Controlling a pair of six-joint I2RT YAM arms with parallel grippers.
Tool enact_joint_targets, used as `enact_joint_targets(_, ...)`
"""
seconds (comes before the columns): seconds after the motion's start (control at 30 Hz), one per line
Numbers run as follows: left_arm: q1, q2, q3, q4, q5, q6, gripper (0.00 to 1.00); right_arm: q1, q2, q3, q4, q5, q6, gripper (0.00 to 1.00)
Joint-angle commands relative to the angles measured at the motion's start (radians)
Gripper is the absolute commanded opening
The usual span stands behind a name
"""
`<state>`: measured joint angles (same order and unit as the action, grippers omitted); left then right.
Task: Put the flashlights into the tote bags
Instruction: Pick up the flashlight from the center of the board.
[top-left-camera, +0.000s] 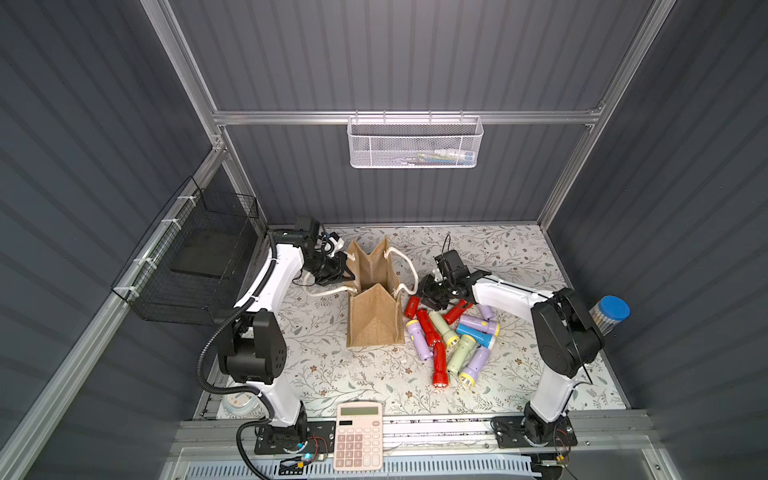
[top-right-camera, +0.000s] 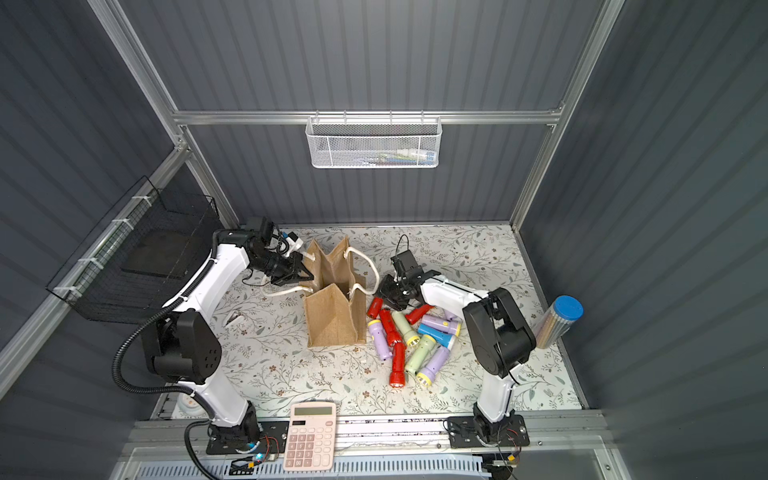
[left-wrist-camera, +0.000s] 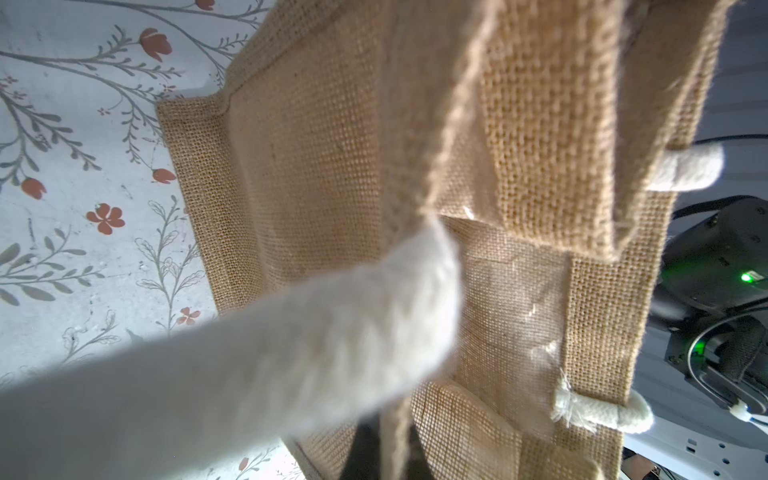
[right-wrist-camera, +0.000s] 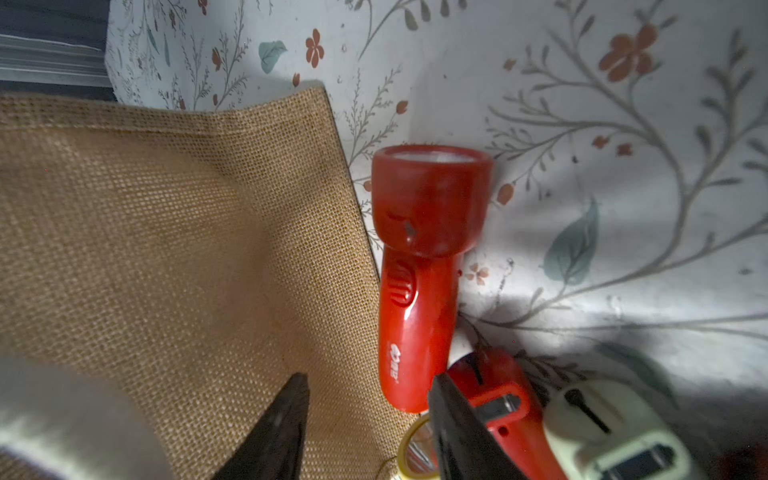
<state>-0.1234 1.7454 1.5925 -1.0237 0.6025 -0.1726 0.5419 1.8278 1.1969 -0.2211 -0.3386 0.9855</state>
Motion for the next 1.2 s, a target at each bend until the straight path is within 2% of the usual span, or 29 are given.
enact_joint_targets(0.0,0.005,-0.005,0.027,0.004,0.007,-0.001,0.0,0.021,0.012,0.05,-0.096,0.086,-0.032,0.5)
enact_joint_targets(0.57,0.005,-0.027,0.011,0.004,0.011,0.005,0.0,0.08,0.125,0.168,-0.226,0.196,-0.007,0.47)
enact_joint_targets(1.17,0.006,-0.029,-0.014,0.046,0.071,-0.003,0.0,0.086,0.257,0.274,-0.32,0.163,-0.052,0.49)
